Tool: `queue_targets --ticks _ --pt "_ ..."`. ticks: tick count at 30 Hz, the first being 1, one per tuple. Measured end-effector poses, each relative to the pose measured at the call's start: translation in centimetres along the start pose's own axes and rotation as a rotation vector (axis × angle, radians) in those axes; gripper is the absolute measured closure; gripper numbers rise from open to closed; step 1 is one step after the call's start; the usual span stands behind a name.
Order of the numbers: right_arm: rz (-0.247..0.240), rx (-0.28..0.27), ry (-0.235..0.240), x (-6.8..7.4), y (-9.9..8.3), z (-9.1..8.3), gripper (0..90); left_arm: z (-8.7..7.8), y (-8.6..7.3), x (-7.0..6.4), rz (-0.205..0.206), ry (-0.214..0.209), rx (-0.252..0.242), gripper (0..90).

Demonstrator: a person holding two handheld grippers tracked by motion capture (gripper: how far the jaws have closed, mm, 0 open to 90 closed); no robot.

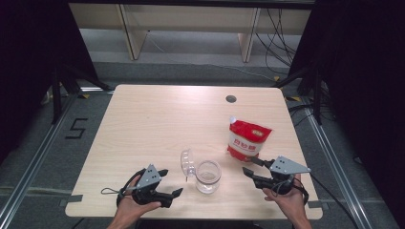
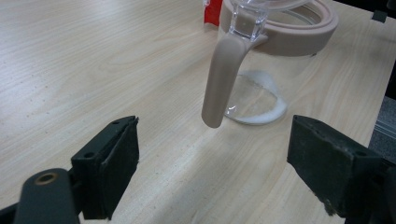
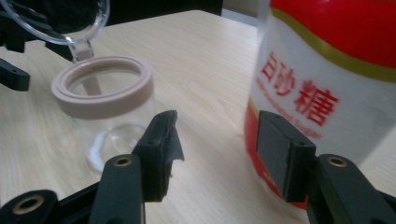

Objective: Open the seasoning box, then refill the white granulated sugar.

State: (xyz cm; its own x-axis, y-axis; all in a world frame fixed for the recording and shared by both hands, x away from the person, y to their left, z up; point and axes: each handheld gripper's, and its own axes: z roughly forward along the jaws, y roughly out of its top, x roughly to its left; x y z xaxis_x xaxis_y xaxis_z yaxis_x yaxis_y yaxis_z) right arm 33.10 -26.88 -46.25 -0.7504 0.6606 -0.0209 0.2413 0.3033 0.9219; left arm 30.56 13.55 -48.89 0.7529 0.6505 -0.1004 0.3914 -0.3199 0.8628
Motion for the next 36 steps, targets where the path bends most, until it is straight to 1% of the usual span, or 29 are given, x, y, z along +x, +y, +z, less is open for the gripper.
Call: queue_targets --ticks 2,4,5,6,7,8,9,10,11,12,13,14,15,17,18,20,21,22,23,24,27,28,29,30,31,32,33,35,36 --pt "0.047 0.023 -0.007 0.0 -0.2 -0.3 47.9 0.1 0.0 0.0 0.004 -0.009 -0.003 16.4" --pt "0.014 -0.003 -0.014 -0.6 -0.3 -0.3 47.0 0.2 0.0 -0.1 -0.004 -0.013 -0.006 16.5" --pt "0.016 0.009 -0.029 -0.6 -0.4 -0.4 45.9 0.2 0.0 0.0 0.003 -0.013 -0.001 16.5" --pt "0.036 0.016 -0.025 -0.6 -0.4 -0.4 45.1 0.2 0.0 0.0 0.002 -0.013 0.001 16.5" --pt "0.050 0.014 -0.036 -0.7 -0.6 -0.4 44.9 0.2 0.0 0.0 0.003 -0.008 0.003 16.5" --pt "0.048 0.021 -0.038 -0.9 -0.6 -0.5 44.7 0.2 0.1 -0.1 -0.005 -0.012 -0.006 16.4" --pt "0.046 0.021 -0.041 -0.9 -0.7 -0.4 44.4 0.2 0.1 0.0 0.005 -0.013 -0.002 16.4" --pt "0.031 0.024 -0.048 -1.0 -0.8 -0.3 44.0 0.2 0.2 0.0 0.002 -0.014 -0.002 16.5" --pt "0.036 0.033 -0.049 -1.1 -0.8 -0.3 43.1 0.2 0.1 -0.1 0.001 -0.015 -0.005 16.4" --pt "0.075 0.036 -0.049 -0.9 -0.9 -0.3 42.0 0.2 0.2 -0.1 0.009 -0.013 0.002 16.5" --pt "0.048 0.033 -0.060 -1.2 -1.0 -0.3 41.1 0.1 0.2 -0.1 0.010 -0.010 0.008 16.5" --pt "0.052 0.045 -0.056 -1.4 -1.1 -0.3 40.8 0.2 0.2 -0.1 0.010 -0.012 0.009 16.4" --pt "0.044 0.030 -0.054 -1.6 -1.2 -0.2 39.8 0.2 0.2 -0.1 0.014 -0.011 0.009 16.5" --pt "0.050 0.038 -0.071 -1.8 -1.3 -0.3 36.7 0.3 0.2 -0.2 0.001 -0.017 -0.003 16.5" --pt "0.069 0.032 -0.081 -1.8 -1.4 -0.3 34.6 0.3 0.2 -0.3 -0.004 -0.017 -0.005 16.5" --pt "0.063 0.031 -0.107 -2.2 -1.5 -0.3 27.5 0.2 0.2 -0.1 0.032 -0.020 0.006 16.5" --pt "0.078 0.034 -0.112 -2.2 -1.6 -0.3 27.1 0.2 0.2 -0.3 0.004 -0.019 0.006 16.5" --pt "0.079 0.028 -0.112 -2.4 -1.6 -0.2 26.6 0.2 0.2 -0.3 0.012 -0.022 0.008 16.5" --pt "0.095 0.039 -0.118 -2.4 -1.7 -0.2 24.9 0.2 0.2 -0.2 0.028 -0.016 0.019 16.5" --pt "0.082 0.034 -0.113 -2.7 -1.8 -0.1 23.7 0.2 0.2 -0.3 0.009 -0.021 0.009 16.5" --pt "0.106 0.038 -0.127 -3.0 -1.9 0.0 20.8 0.2 0.2 -0.3 0.008 -0.023 0.013 16.5" --pt "0.124 0.039 -0.135 -3.1 -2.0 0.1 20.5 0.2 0.2 -0.3 0.008 -0.020 0.014 16.5" --pt "0.124 0.045 -0.141 -3.2 -2.0 0.1 19.5 0.1 0.2 -0.2 0.026 -0.014 0.028 16.5" --pt "0.116 0.041 -0.137 -3.4 -2.1 0.1 18.6 0.2 0.2 -0.2 0.010 -0.027 0.014 16.5" --pt "0.096 0.030 -0.139 -3.8 -2.1 0.3 18.1 0.2 0.2 -0.2 0.004 -0.026 0.016 16.5" --pt "0.123 0.033 -0.145 -3.6 -2.1 0.3 17.8 0.3 0.1 -0.3 0.006 -0.017 0.014 16.5" --pt "0.119 0.032 -0.147 -3.7 -2.1 0.2 18.1 0.3 0.1 -0.3 0.008 -0.012 0.013 16.5" --pt "0.116 0.024 -0.148 -3.8 -2.0 0.3 21.4 0.3 0.2 -0.3 0.012 -0.021 0.023 16.5" --pt "0.094 0.014 -0.146 -4.0 -2.0 0.4 20.5 0.3 0.2 -0.3 0.014 -0.024 0.022 16.5"
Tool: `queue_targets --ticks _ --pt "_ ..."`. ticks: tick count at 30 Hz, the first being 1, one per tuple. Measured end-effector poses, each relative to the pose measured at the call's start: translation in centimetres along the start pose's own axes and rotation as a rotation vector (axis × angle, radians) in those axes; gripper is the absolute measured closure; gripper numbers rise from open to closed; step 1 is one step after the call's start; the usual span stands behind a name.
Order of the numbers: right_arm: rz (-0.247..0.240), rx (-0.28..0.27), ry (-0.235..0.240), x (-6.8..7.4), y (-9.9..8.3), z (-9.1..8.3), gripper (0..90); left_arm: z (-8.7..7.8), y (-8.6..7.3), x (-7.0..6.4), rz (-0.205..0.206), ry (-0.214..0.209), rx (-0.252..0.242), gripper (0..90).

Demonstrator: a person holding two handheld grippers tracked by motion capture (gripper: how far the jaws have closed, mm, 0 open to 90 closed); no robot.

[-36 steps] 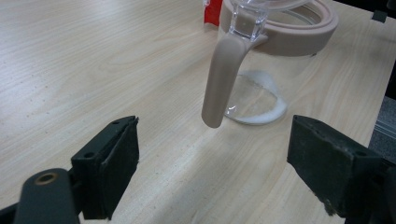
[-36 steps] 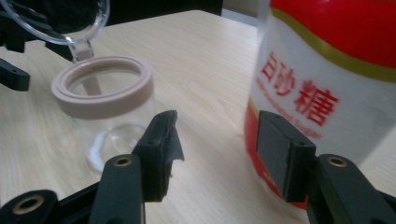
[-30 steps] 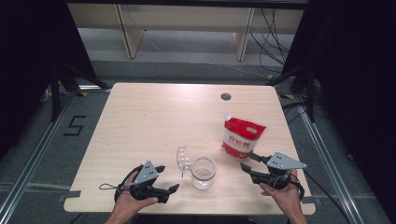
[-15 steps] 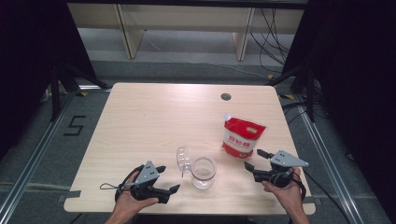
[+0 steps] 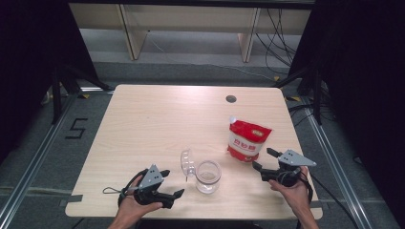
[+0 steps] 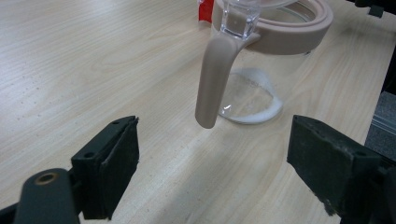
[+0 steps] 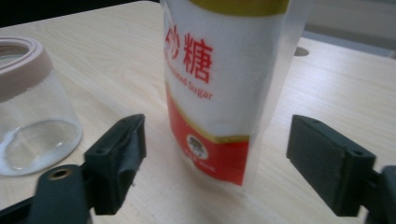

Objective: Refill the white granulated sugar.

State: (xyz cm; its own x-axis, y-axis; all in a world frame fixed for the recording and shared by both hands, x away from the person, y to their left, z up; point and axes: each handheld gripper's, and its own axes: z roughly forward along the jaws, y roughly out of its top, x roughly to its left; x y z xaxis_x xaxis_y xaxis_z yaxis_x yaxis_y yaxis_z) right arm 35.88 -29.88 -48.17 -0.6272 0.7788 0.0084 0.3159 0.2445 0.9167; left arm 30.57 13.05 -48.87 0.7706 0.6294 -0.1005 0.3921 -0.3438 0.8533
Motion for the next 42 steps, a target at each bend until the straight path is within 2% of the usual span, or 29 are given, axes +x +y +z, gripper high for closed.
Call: queue_targets --ticks 2,3,5,8,9,10,11,14,15,16,17,18,19,20,21,23,24,27,28,29,31,33,34,35,36,37,38,39,42 --pt "0.018 -0.005 -0.001 0.0 0.1 0.2 19.1 0.0 0.0 -0.1 0.004 -0.002 0.001 16.5" --pt "-0.006 -0.012 -0.008 -0.3 0.2 0.3 18.4 0.0 -0.1 -0.1 0.005 0.002 0.005 16.5" --pt "0.009 -0.024 -0.003 -0.5 0.3 0.6 17.3 -0.1 -0.1 -0.1 0.007 0.004 0.000 16.5" --pt "0.004 -0.033 0.010 -0.8 0.3 0.7 16.8 -0.1 -0.2 0.0 0.004 0.005 0.001 16.5" --pt "0.004 -0.051 0.020 -0.9 0.3 0.9 16.9 -0.1 -0.2 0.0 0.002 0.010 0.001 16.5" --pt "-0.016 -0.066 0.022 -1.0 0.5 0.9 16.8 0.0 -0.2 0.0 0.001 0.006 -0.006 16.5" --pt "0.017 -0.059 0.019 -0.8 0.6 0.9 16.6 0.0 -0.1 0.0 0.001 0.005 -0.005 16.5" --pt "0.004 -0.075 0.024 -1.1 0.7 1.4 16.7 0.1 -0.1 -0.2 0.005 0.003 -0.003 16.5" --pt "0.022 -0.072 0.019 -1.0 0.7 1.5 17.0 0.2 -0.1 -0.2 0.002 0.006 -0.003 16.5" --pt "-0.002 -0.072 0.030 -1.3 0.7 1.7 17.6 0.2 -0.2 -0.2 0.003 0.006 -0.001 16.5" --pt "0.021 -0.069 0.027 -1.1 0.7 1.8 18.1 0.2 -0.2 -0.2 0.009 0.004 0.003 16.5" --pt "-0.016 -0.087 0.026 -1.4 0.7 2.0 19.0 0.2 -0.2 -0.1 0.010 0.003 0.002 16.5" --pt "0.008 -0.082 0.036 -1.4 0.7 2.1 20.1 0.1 -0.2 -0.1 0.010 0.013 0.005 16.5" --pt "0.027 -0.095 0.048 -1.3 0.7 2.2 20.7 0.2 -0.3 -0.1 0.000 0.003 -0.012 16.5" --pt "0.026 -0.101 0.051 -1.4 0.8 2.2 22.1 0.1 -0.3 0.0 0.001 0.003 -0.010 16.5" --pt "0.006 -0.112 0.046 -1.5 0.8 2.5 24.4 0.0 -0.3 0.2 0.028 0.013 -0.001 16.5" --pt "0.018 -0.097 0.046 -1.4 0.9 2.4 24.4 0.0 -0.3 0.2 0.021 0.008 -0.002 16.5" --pt "0.010 -0.089 0.051 -1.5 1.0 2.9 24.6 0.0 -0.3 0.1 0.026 0.004 -0.008 16.5" --pt "-0.002 -0.100 0.053 -1.5 1.0 3.1 25.3 0.0 -0.3 0.1 0.031 0.015 -0.005 16.5" --pt "0.018 -0.097 0.075 -1.3 1.1 3.3 25.9 0.1 -0.3 0.1 0.025 0.009 -0.005 16.5" --pt "0.001 -0.091 0.050 -1.3 1.2 3.6 26.9 0.0 -0.3 0.1 0.024 0.011 0.001 16.5" --pt "-0.001 -0.092 0.066 -1.2 1.3 4.0 28.9 0.0 -0.3 0.1 0.020 0.012 0.002 16.5" --pt "0.013 -0.086 0.051 -0.9 1.3 4.0 30.2 0.0 -0.3 0.1 0.020 0.010 0.002 16.5" --pt "0.003 -0.090 0.053 -0.9 1.3 4.1 31.9 0.1 -0.3 0.2 0.019 0.009 -0.005 16.6" --pt "-0.013 -0.081 0.057 -1.0 1.4 4.1 33.2 0.2 -0.4 0.1 -0.019 0.006 -0.013 16.6" --pt "0.000 -0.102 0.052 -0.7 1.4 4.3 35.4 0.1 -0.4 0.2 -0.006 0.010 -0.001 16.6" --pt "-0.008 -0.086 0.051 -0.7 1.5 4.2 35.7 0.1 -0.4 0.2 -0.005 0.011 -0.003 16.6" --pt "-0.035 -0.094 0.055 -0.8 1.5 4.4 35.9 0.1 -0.4 0.2 -0.011 0.011 -0.004 16.6" --pt "-0.030 -0.080 0.043 -0.7 1.6 4.3 36.8 0.0 -0.3 0.1 -0.018 0.014 -0.010 16.7"
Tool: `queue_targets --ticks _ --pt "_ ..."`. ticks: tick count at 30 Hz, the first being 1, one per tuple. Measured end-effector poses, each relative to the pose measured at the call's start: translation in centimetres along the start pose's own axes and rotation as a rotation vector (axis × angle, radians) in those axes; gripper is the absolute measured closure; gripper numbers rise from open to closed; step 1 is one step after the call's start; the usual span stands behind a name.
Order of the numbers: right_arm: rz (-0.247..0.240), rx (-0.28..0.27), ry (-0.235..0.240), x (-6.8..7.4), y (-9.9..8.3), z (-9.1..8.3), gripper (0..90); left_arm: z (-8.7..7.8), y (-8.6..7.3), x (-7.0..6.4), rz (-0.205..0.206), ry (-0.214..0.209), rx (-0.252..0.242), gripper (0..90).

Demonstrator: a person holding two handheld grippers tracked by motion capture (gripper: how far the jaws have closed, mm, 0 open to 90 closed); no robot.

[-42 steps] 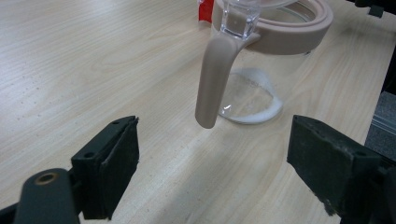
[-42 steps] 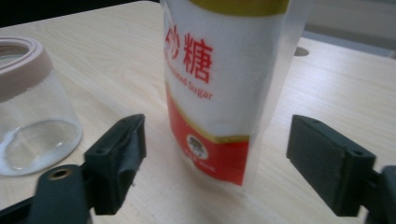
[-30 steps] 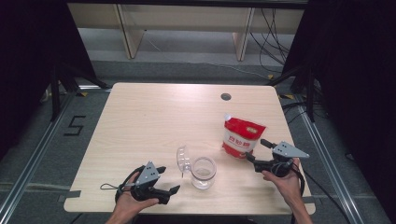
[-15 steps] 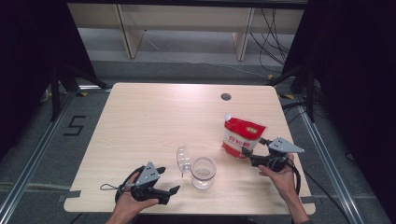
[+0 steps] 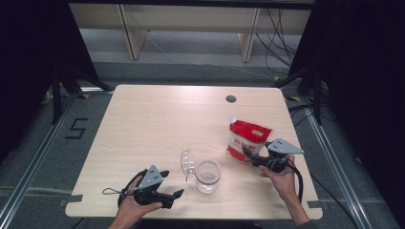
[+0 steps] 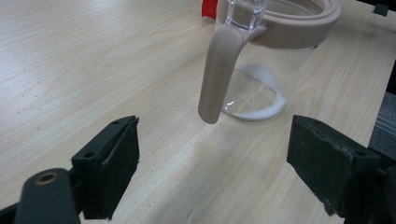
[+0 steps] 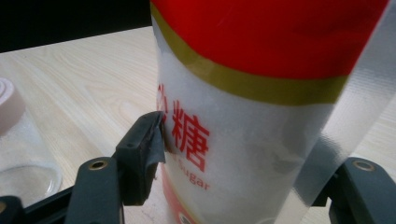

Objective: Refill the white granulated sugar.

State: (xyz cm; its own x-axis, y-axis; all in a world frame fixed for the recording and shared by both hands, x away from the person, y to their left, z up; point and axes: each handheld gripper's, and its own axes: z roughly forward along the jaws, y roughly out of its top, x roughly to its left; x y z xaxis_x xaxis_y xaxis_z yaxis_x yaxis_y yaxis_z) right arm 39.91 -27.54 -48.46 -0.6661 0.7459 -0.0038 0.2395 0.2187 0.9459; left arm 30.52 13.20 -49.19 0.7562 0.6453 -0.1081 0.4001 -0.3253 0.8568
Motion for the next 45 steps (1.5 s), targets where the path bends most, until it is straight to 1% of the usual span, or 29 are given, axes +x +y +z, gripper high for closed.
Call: queue_targets --ticks 2,3,5,8,10,11,12,15,18,20,21,22,23,24,25,27,28,30,31,32,33,34,35,36,37,38,42,43,45 --pt "0.032 -0.014 -0.022 0.4 0.0 0.0 37.2 0.0 0.0 0.0 0.001 0.003 0.002 16.7" --pt "0.022 -0.001 -0.015 0.4 0.0 0.0 37.5 0.0 0.0 0.0 -0.002 -0.001 -0.002 16.8" --pt "0.021 0.005 -0.035 0.6 0.1 0.0 38.4 0.0 0.0 0.1 0.006 0.001 0.008 16.9" --pt "0.069 0.011 -0.061 1.3 0.2 -0.2 40.3 0.0 0.0 0.0 -0.004 -0.003 -0.001 16.9" --pt "0.065 0.001 -0.070 1.4 0.2 -0.2 41.0 0.1 0.0 0.0 -0.008 -0.006 -0.008 16.9" --pt "0.076 0.011 -0.076 1.6 0.2 -0.3 41.3 0.1 0.0 0.0 -0.007 -0.006 -0.007 17.0" --pt "0.055 0.012 -0.078 1.4 0.2 -0.3 41.4 0.0 0.0 0.0 -0.006 -0.005 0.000 16.9" --pt "0.086 0.002 -0.091 1.9 0.2 -0.3 42.1 0.0 -0.1 0.1 -0.002 -0.010 -0.008 17.0" --pt "0.093 0.010 -0.107 2.2 0.3 -0.4 42.5 0.1 -0.1 0.0 -0.008 -0.009 -0.011 17.0" --pt "0.110 0.019 -0.136 2.5 0.4 -0.5 42.7 0.0 -0.1 0.1 -0.003 -0.011 -0.009 17.0" --pt "0.132 0.025 -0.140 2.8 0.5 -0.5 42.8 0.0 -0.1 0.1 -0.004 -0.012 -0.009 16.9" --pt "0.136 0.022 -0.147 2.9 0.4 -0.5 42.9 0.0 -0.1 0.0 -0.003 -0.011 -0.008 17.0" --pt "0.163 0.023 -0.169 3.3 0.5 -0.5 42.9 0.0 0.0 0.0 0.000 -0.005 0.002 17.0" --pt "0.142 0.024 -0.162 3.2 0.5 -0.5 42.9 0.0 0.0 0.0 0.000 -0.005 0.001 17.0" --pt "0.149 0.016 -0.171 3.4 0.5 -0.4 43.0 0.1 -0.1 0.0 -0.008 -0.007 -0.010 17.0" --pt "0.145 0.016 -0.183 3.6 0.6 -0.3 43.0 0.0 0.0 0.0 -0.006 -0.005 -0.002 17.0" --pt "0.138 0.034 -0.207 3.7 0.6 -0.4 43.1 0.0 0.0 0.1 0.003 -0.005 0.006 17.0" --pt "0.159 0.018 -0.220 4.1 0.6 -0.2 43.2 0.1 -0.1 0.1 0.003 -0.013 0.003 17.0" --pt "0.165 0.022 -0.238 4.4 0.7 -0.1 43.3 0.1 0.0 0.0 -0.004 -0.011 0.001 17.0" --pt "0.161 0.016 -0.237 4.4 0.7 -0.1 43.3 0.0 0.0 0.0 0.006 -0.004 0.006 17.0" --pt "0.161 0.033 -0.255 4.5 0.7 -0.1 43.3 -0.1 0.0 0.2 0.023 0.003 0.025 17.0" --pt "0.186 0.021 -0.259 4.9 0.7 0.0 43.3 -0.1 0.0 0.2 0.022 0.002 0.024 17.0" --pt "0.162 0.013 -0.256 4.7 0.6 0.0 43.4 -0.1 0.0 0.1 0.021 0.002 0.023 17.0" --pt "0.166 0.019 -0.258 4.7 0.6 -0.1 43.4 0.0 -0.1 -0.1 -0.001 -0.010 -0.002 17.0" --pt "0.173 0.013 -0.256 4.8 0.6 -0.1 43.5 0.1 -0.1 0.0 -0.001 -0.017 -0.004 17.0" --pt "0.193 0.026 -0.256 5.0 0.6 -0.2 43.5 0.1 -0.1 0.0 0.001 -0.017 -0.004 17.0" --pt "0.110 0.012 -0.229 4.3 0.3 -0.2 41.0 0.0 -0.1 0.0 -0.001 -0.011 -0.003 17.0" --pt "0.050 0.009 -0.217 4.1 0.3 -0.2 39.6 0.0 -0.1 0.0 0.000 -0.011 -0.002 17.0" --pt "0.027 0.023 -0.208 4.0 0.2 -0.3 36.3 0.0 -0.1 0.0 0.001 -0.015 0.002 17.0"
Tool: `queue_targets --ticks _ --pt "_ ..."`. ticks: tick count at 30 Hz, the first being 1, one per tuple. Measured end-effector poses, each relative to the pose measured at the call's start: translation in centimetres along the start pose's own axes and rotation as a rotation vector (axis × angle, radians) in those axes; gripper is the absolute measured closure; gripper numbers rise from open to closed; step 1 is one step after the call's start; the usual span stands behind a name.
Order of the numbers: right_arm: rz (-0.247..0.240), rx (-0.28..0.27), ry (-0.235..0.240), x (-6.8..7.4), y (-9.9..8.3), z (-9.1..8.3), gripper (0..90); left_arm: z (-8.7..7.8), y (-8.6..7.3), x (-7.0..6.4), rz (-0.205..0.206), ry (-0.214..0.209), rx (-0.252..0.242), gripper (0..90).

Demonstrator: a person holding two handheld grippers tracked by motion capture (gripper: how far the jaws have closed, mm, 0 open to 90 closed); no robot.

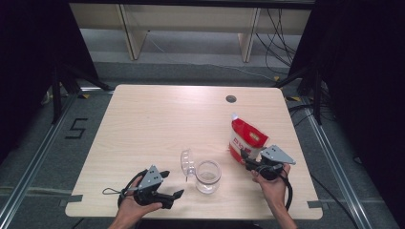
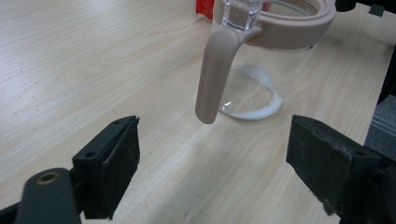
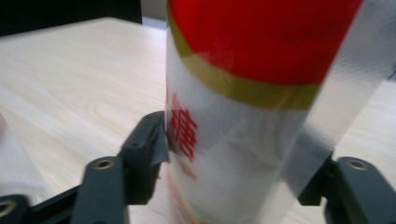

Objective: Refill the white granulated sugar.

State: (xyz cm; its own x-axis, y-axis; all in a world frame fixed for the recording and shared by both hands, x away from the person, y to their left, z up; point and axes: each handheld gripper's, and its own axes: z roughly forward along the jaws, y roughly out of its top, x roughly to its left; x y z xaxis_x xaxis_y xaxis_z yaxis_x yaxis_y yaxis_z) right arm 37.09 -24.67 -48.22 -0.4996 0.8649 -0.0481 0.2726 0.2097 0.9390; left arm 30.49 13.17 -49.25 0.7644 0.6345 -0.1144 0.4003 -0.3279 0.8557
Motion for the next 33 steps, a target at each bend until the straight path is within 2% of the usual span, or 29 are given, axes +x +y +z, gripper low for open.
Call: queue_targets --ticks 3,4,5,7,8,9,10,11,12,14,15,16,18,19,20,21,23,24,25,26,29,30,32,33 --pt "0.014 0.001 0.021 -0.4 -0.2 -0.1 34.7 0.0 0.0 0.0 0.013 0.002 0.010 17.0" --pt "-0.010 -0.018 0.025 -0.7 -0.2 0.1 34.2 0.1 0.0 -0.1 0.008 0.003 0.003 17.0" --pt "0.012 -0.019 0.041 -0.7 -0.2 0.1 33.9 0.1 0.0 -0.1 0.009 0.003 0.004 17.0" --pt "0.010 -0.030 0.067 -0.9 -0.3 0.4 32.4 0.1 0.0 0.0 0.012 0.003 0.000 17.0" --pt "0.039 -0.022 0.070 -0.7 -0.3 0.3 32.2 0.1 0.0 0.0 0.011 0.004 0.001 17.0" --pt "0.010 -0.035 0.083 -1.1 -0.4 0.6 31.1 0.1 0.0 0.0 0.010 0.003 0.002 17.0" --pt "0.016 -0.027 0.084 -1.1 -0.5 0.7 30.7 0.1 0.0 0.0 0.006 0.004 -0.002 17.0" --pt "0.016 -0.020 0.083 -1.2 -0.5 0.8 30.7 0.0 0.0 0.1 0.026 0.013 0.022 17.0" --pt "0.007 -0.032 0.076 -1.3 -0.6 1.0 30.1 0.1 0.0 -0.1 0.011 0.004 0.004 17.0" --pt "-0.009 -0.044 0.086 -1.5 -0.7 1.2 27.9 0.1 0.0 0.0 0.026 0.006 0.003 17.0" --pt "0.011 -0.038 0.087 -1.4 -0.7 1.2 26.1 0.2 0.0 0.0 0.031 0.001 0.005 17.0" --pt "0.010 -0.052 0.102 -1.5 -0.7 1.4 24.2 0.2 -0.1 -0.1 0.013 0.002 0.004 17.0" --pt "0.011 -0.048 0.100 -1.5 -0.8 1.4 19.7 0.2 -0.1 -0.1 0.018 0.003 0.008 17.0" --pt "0.035 -0.034 0.113 -1.3 -0.8 1.4 17.7 0.2 -0.1 -0.1 0.018 0.004 0.008 17.0" --pt "0.013 -0.034 0.132 -1.5 -0.7 1.5 17.7 0.2 -0.1 -0.1 0.021 0.004 0.009 17.1" --pt "0.030 -0.038 0.134 -1.3 -0.8 1.6 17.5 0.2 -0.1 -0.1 0.024 0.005 0.009 17.2" --pt "0.035 -0.038 0.141 -1.1 -0.8 1.7 17.0 0.2 -0.1 -0.1 0.026 0.012 0.015 17.2" --pt "0.036 -0.035 0.129 -1.1 -0.9 1.8 16.8 0.2 -0.1 -0.1 0.026 0.011 0.016 17.3" --pt "0.008 -0.050 0.151 -1.4 -0.9 2.1 17.0 0.2 -0.1 -0.1 0.025 0.012 0.013 17.3" --pt "0.006 -0.043 0.160 -1.4 -0.8 2.0 17.7 0.2 -0.1 -0.1 0.027 0.011 0.018 17.3" --pt "0.001 -0.082 0.151 -1.4 -0.9 2.3 18.7 0.1 0.0 -0.1 0.031 0.015 0.027 17.4" --pt "0.039 -0.079 0.155 -1.3 -0.9 2.2 18.9 0.2 0.0 -0.1 0.029 0.013 0.025 17.4" --pt "0.036 -0.084 0.153 -1.5 -0.9 2.3 18.9 0.2 -0.1 -0.1 0.029 0.009 0.021 17.5" --pt "0.009 -0.093 0.154 -1.7 -0.9 2.4 19.2 0.2 0.0 -0.1 0.028 0.006 0.025 17.5"
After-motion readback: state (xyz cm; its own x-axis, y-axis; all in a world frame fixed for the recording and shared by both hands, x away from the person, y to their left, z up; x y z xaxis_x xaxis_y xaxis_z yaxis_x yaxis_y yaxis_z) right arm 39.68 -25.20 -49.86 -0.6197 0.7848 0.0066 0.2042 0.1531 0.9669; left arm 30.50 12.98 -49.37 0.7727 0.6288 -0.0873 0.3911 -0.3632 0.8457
